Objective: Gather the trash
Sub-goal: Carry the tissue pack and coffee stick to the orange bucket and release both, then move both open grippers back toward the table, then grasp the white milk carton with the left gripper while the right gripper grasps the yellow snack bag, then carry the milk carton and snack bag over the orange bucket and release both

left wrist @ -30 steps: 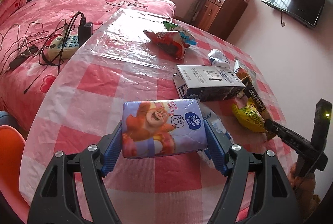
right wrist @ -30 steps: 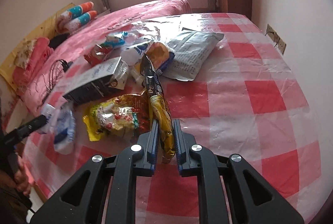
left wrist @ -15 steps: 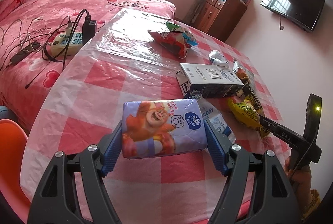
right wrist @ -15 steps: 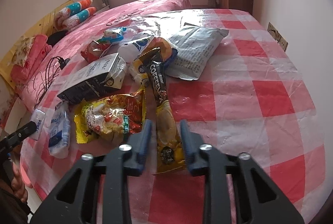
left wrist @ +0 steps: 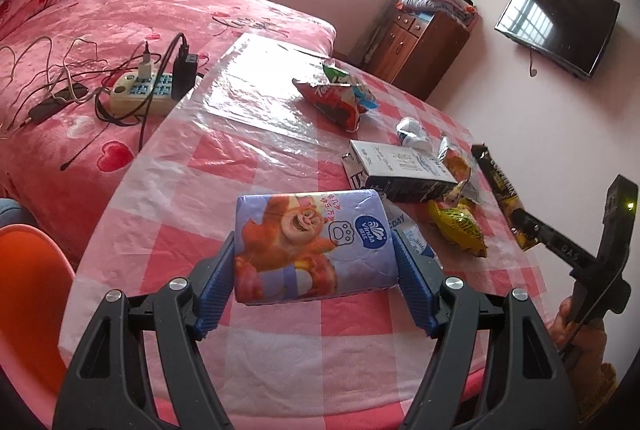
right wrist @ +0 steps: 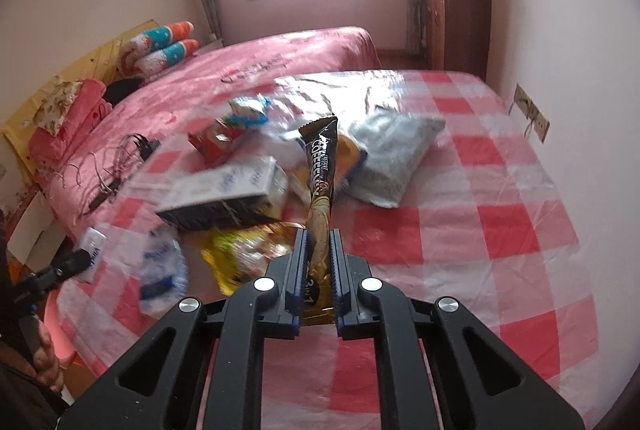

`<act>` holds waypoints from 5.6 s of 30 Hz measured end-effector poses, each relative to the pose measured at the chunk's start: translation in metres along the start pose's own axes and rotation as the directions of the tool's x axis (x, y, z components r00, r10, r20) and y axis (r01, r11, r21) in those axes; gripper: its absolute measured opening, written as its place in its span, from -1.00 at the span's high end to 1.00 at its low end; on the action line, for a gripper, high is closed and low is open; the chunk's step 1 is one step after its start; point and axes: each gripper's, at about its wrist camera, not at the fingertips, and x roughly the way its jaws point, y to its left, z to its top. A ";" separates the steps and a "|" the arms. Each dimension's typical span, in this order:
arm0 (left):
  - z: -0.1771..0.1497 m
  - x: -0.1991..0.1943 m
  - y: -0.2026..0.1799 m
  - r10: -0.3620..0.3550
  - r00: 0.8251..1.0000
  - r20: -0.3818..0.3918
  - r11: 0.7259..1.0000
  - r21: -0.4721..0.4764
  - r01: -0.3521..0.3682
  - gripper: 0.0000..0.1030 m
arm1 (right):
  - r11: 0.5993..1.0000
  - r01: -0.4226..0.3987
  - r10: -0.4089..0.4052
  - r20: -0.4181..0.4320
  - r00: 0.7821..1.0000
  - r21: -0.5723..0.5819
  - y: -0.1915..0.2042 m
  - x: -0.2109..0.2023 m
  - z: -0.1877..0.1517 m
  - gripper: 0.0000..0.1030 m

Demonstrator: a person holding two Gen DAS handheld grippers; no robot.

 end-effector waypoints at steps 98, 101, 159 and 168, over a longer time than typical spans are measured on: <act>0.053 0.075 -0.104 0.064 0.992 -0.111 0.825 0.565 0.010 -0.59 | 0.960 -0.212 0.230 -0.086 0.969 0.184 -0.040 0.037 0.002 -0.72; 0.057 0.088 -0.110 0.063 0.989 -0.131 0.792 0.610 0.030 -0.59 | 0.956 -0.228 0.248 -0.094 0.964 0.187 -0.042 0.041 0.000 -0.72; 0.082 0.147 -0.108 -0.042 0.977 -0.211 0.823 0.547 0.154 -0.31 | 0.982 -0.187 0.187 -0.179 0.966 0.020 -0.006 0.088 -0.007 -0.09; 0.081 0.107 -0.092 -0.044 0.992 -0.120 0.871 0.482 0.097 -0.31 | 0.983 -0.183 0.181 -0.167 0.969 0.004 -0.002 0.086 -0.007 -0.01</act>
